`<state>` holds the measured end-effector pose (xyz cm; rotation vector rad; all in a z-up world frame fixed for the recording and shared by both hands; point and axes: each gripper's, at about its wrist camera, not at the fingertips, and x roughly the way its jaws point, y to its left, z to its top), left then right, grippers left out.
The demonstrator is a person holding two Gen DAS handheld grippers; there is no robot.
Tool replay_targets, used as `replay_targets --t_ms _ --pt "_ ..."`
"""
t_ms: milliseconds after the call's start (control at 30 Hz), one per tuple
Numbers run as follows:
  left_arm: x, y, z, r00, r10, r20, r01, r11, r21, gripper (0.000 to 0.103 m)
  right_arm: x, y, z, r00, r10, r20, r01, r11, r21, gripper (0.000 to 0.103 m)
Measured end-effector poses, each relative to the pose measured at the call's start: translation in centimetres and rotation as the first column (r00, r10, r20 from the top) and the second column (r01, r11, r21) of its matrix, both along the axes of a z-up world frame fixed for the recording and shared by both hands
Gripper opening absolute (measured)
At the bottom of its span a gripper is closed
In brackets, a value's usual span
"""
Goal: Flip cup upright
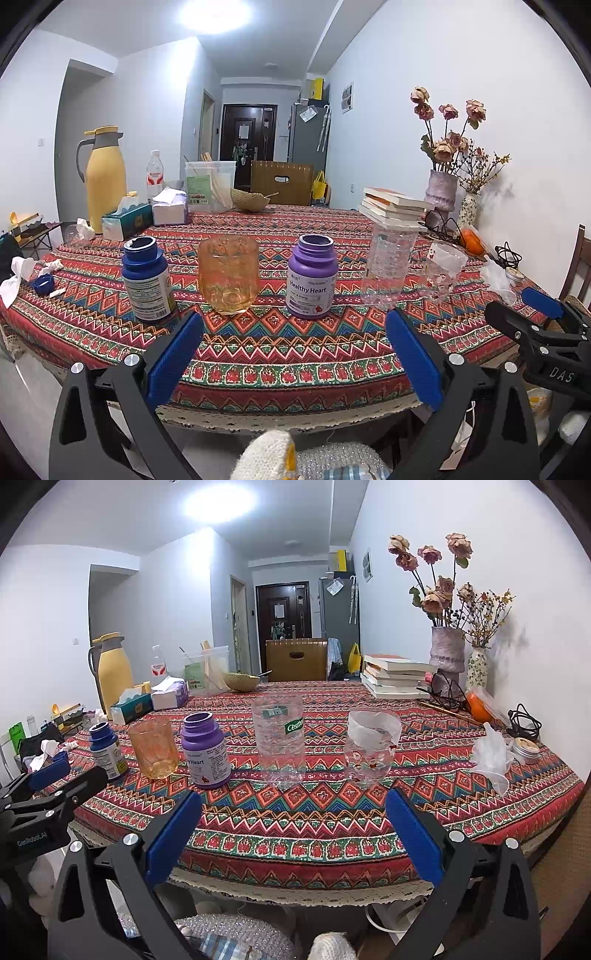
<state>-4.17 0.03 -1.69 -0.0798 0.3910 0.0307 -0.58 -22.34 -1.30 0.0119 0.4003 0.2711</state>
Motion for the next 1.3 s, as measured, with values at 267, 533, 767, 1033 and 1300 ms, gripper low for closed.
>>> replay_targets --t_ms 267,533,767,1033,1300 --pt "0.01 0.04 -0.03 1.0 -0.001 0.002 0.001 1.0 0.001 0.096 0.01 0.04 -0.02 1.0 -0.001 0.001 0.001 1.0 -0.001 0.096" --pt "0.04 -0.01 0.04 1.0 -0.008 0.003 0.008 1.0 0.003 0.096 -0.07 -0.12 0.09 1.0 -0.002 0.003 0.002 1.0 0.001 0.096" --pt "0.06 -0.07 0.1 1.0 -0.008 0.005 0.008 1.0 0.005 0.096 -0.09 -0.14 0.09 1.0 -0.001 0.003 0.001 1.0 0.001 0.096" --pt "-0.02 -0.16 0.19 1.0 -0.008 0.009 0.008 1.0 0.008 0.096 -0.11 -0.1 0.09 1.0 -0.002 0.004 0.002 1.0 0.001 0.096" --pt "-0.03 -0.13 0.17 1.0 -0.01 0.01 0.009 1.0 0.01 0.096 -0.1 -0.15 0.13 1.0 -0.001 0.003 0.001 1.0 -0.001 0.096"
